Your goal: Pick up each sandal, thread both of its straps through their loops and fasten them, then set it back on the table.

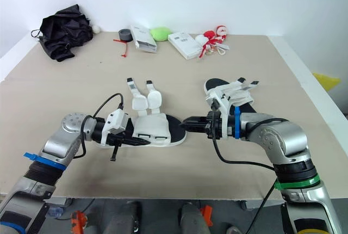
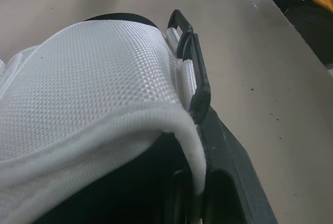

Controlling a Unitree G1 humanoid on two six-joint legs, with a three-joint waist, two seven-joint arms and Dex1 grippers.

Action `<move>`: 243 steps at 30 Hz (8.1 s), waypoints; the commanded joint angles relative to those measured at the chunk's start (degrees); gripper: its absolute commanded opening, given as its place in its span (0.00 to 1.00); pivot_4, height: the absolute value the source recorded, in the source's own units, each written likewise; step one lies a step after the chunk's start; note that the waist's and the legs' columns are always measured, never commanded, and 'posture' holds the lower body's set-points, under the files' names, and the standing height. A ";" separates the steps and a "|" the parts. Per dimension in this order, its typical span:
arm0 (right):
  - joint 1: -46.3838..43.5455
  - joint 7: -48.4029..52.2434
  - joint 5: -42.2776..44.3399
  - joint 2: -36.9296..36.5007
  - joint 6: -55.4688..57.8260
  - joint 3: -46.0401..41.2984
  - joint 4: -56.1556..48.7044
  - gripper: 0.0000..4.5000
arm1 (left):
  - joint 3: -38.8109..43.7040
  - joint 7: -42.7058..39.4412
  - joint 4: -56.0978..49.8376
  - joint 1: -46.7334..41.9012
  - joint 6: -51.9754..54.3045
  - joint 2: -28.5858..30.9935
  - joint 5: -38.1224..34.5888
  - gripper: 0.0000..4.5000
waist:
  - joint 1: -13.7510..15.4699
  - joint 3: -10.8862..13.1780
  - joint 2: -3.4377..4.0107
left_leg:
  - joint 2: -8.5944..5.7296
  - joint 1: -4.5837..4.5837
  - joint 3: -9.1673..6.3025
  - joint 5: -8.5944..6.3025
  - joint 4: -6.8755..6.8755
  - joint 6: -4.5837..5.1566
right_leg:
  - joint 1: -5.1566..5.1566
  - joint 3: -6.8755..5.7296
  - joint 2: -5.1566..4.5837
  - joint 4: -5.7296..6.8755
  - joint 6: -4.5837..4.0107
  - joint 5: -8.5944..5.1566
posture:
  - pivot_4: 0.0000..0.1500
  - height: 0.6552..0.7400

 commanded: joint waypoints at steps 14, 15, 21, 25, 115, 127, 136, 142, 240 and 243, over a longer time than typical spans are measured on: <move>-9.77 11.03 -15.48 5.02 -11.80 13.44 10.64 0.05 | -0.89 -3.96 5.94 -4.15 -5.24 -2.53 0.59 0.00 | 0.03 -0.01 0.01 | 0.00 0.02 -0.02 0.00 0.02 0.00 | 0.03 0.07 0.09 0.03 0.01 0.00 | 1.00 0.98; -10.44 11.24 -15.61 6.03 -11.78 13.53 11.30 0.05 | -0.92 -4.16 6.26 -4.33 -5.39 -2.78 0.54 0.00 | 0.02 -0.02 0.02 | 0.00 0.02 -0.02 0.00 0.03 0.00 | 0.03 0.08 0.09 0.03 0.01 0.00 | 1.00 0.98; -12.82 11.84 -16.01 10.97 -11.29 13.51 14.32 0.05 | -1.27 -5.27 8.42 -4.99 -7.16 -3.57 1.36 0.00 | 0.01 -0.02 0.03 | 0.00 0.02 -0.03 0.01 0.11 0.01 | 0.05 0.15 0.15 0.08 0.01 0.03 | 1.00 0.98; -10.88 12.46 -18.90 11.48 -12.65 16.07 14.61 0.05 | -1.31 -5.37 8.80 -4.96 -7.83 -3.73 1.76 0.00 | 0.01 -0.03 0.05 | 0.06 0.09 -0.06 0.03 0.10 0.03 | 0.05 0.15 0.24 0.17 -0.04 0.06 | 1.00 0.98; -4.72 12.78 -28.31 14.77 -17.26 17.62 19.87 0.00 | 25.47 26.28 10.28 -18.16 24.99 -16.03 -19.86 0.01 | -1.61 -1.44 -0.32 | 0.21 0.88 -0.21 0.17 -0.96 -1.01 | 0.28 0.35 0.65 0.40 -0.39 -0.45 | 1.00 0.98; -5.95 14.40 -29.04 15.18 -18.33 18.56 21.36 0.00 | 12.01 7.05 -9.88 0.19 -6.87 -7.75 -5.91 0.01 | -1.48 -1.50 -0.25 | 0.25 1.07 -0.08 0.06 -0.92 -1.19 | 0.44 0.50 0.63 0.36 -0.51 -0.62 | 1.00 0.98; -6.25 15.37 -29.55 15.01 -18.86 18.85 22.14 0.00 | 12.01 2.43 -0.42 0.45 -27.22 -5.99 -3.86 0.37 | -1.38 -1.49 -0.26 | 0.26 1.03 -0.07 0.04 -0.90 -1.12 | 0.41 0.53 0.65 0.36 -0.71 -0.77 | 1.00 0.98; -6.34 15.72 -29.63 14.69 -18.90 18.98 22.17 0.00 | 11.18 -1.72 -2.87 2.93 -26.09 -2.08 -7.20 0.87 | -1.40 -1.49 -0.25 | 0.29 1.03 -0.08 0.00 -0.92 -1.07 | 0.40 0.52 0.66 0.36 -0.65 -0.76 | 1.00 0.98; -9.58 14.93 -30.43 17.76 -21.07 18.78 26.94 0.00 | 15.50 42.73 12.24 -14.38 80.30 12.35 -66.52 0.01 | -2.22 -1.38 -0.46 | -0.09 1.27 -1.06 -0.05 -1.14 -1.42 | 0.12 0.76 1.12 0.35 -1.20 -0.94 | 1.00 0.98; -9.01 14.63 -30.34 17.64 -20.78 18.54 26.26 0.00 | 13.62 37.61 12.64 -14.66 75.15 11.13 -59.09 0.01 | -2.26 -1.39 -0.46 | -0.10 1.26 -1.07 -0.04 -1.27 -1.43 | 0.17 0.76 1.12 0.35 -1.22 -0.93 | 1.00 0.98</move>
